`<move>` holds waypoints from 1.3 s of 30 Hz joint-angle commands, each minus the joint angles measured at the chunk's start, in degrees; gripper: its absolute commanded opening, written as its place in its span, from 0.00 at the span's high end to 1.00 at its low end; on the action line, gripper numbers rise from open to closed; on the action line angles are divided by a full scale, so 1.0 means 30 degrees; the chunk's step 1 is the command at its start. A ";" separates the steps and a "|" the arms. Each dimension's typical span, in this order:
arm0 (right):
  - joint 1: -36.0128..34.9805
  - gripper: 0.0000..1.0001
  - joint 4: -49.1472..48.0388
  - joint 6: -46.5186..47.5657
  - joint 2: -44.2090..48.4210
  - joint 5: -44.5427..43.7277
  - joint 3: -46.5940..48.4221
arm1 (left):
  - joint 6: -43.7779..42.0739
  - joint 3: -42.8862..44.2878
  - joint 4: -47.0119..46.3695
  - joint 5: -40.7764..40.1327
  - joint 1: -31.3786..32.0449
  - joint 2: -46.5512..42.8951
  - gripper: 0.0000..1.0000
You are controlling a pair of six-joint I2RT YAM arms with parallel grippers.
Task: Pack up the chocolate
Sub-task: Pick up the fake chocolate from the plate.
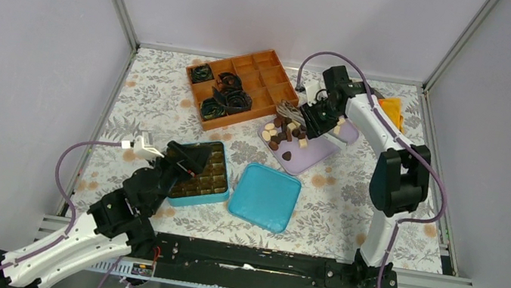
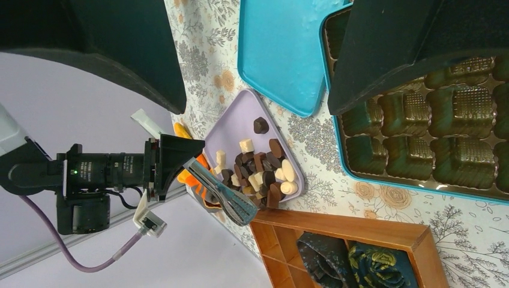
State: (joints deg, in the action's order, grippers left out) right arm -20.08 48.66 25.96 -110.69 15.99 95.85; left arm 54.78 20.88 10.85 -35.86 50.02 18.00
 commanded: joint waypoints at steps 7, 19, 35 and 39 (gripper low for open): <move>0.0071 0.60 0.0287 0.0431 -0.0722 -0.0539 0.1112 | 0.0421 0.0100 0.0296 -0.1112 -0.0149 -0.0830 0.04; 0.0070 0.58 0.0097 0.0433 -0.1311 -0.1228 0.1037 | 0.0383 0.0077 0.0177 -0.1004 -0.0123 -0.0708 0.04; 0.0071 0.58 -0.0021 0.0315 -0.2255 -0.1550 0.1435 | 0.0579 -0.0106 -0.0152 -0.0792 -0.0132 -0.0552 0.04; 0.0043 0.59 -0.0042 0.0335 -0.2401 -0.1715 0.1627 | 0.0592 -0.0051 -0.0230 -0.0792 -0.0133 -0.0404 0.04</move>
State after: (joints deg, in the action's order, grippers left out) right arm -20.08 49.01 26.61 -117.38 12.43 97.38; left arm 56.01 20.86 11.25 -36.88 49.95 16.49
